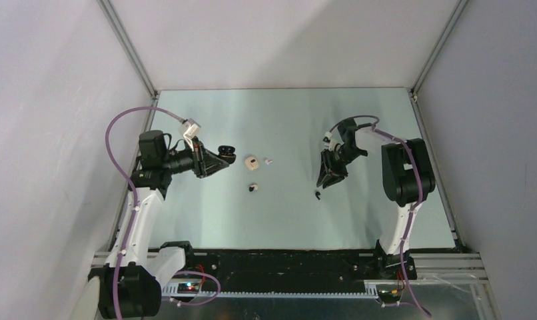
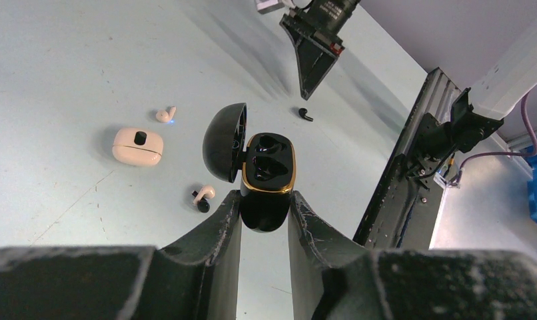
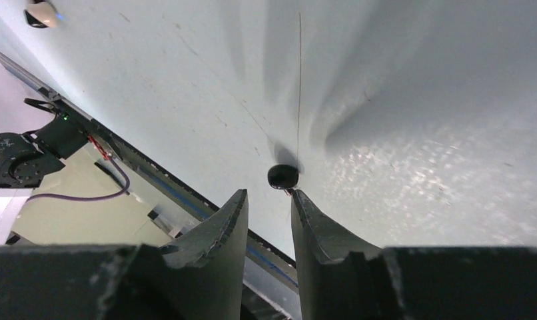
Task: Insert the wireless bluetooth earbuds into the charging case
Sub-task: Place the earbud at the center of the board, then pick up the earbud from the center of the board.
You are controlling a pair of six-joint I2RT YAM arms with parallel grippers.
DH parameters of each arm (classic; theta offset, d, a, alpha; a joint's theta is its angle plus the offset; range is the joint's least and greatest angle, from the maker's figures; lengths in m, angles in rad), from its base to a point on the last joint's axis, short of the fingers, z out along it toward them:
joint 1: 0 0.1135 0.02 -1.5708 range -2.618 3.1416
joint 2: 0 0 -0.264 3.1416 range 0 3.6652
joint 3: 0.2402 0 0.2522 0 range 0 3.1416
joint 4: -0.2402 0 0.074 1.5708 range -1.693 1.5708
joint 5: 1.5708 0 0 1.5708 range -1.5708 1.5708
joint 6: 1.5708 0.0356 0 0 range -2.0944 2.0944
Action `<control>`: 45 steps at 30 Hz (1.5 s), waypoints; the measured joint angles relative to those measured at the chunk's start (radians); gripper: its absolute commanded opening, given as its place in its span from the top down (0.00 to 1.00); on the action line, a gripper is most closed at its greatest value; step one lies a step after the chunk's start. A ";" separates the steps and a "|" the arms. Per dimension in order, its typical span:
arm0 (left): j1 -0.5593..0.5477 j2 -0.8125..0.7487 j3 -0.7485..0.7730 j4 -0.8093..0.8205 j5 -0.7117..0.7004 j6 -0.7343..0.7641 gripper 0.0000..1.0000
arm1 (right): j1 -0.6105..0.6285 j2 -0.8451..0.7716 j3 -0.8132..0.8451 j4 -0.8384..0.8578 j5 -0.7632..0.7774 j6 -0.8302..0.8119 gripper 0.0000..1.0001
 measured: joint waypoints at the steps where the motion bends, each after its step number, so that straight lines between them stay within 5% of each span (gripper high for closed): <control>1: 0.000 0.000 0.000 0.000 0.000 0.000 1.00 | -0.009 -0.009 0.004 -0.001 0.000 -0.013 0.63; 9: 0.000 0.000 0.000 0.000 0.004 0.006 1.00 | -0.034 -0.042 0.114 -0.060 -0.109 -0.288 0.64; 16: 0.000 0.000 -0.019 0.000 0.010 0.007 1.00 | 0.025 -0.149 0.099 -0.135 -0.183 -0.991 0.61; 26: 0.000 0.005 -0.030 0.001 0.051 0.007 1.00 | 0.106 -0.192 0.037 -0.146 -0.091 -1.651 0.63; 33: 0.000 0.006 -0.030 0.001 0.061 0.007 1.00 | 0.166 -0.186 -0.018 -0.158 -0.007 -1.846 0.63; 45: 0.000 0.006 -0.031 0.001 0.061 0.007 1.00 | 0.190 -0.143 -0.052 -0.160 0.093 -1.922 0.61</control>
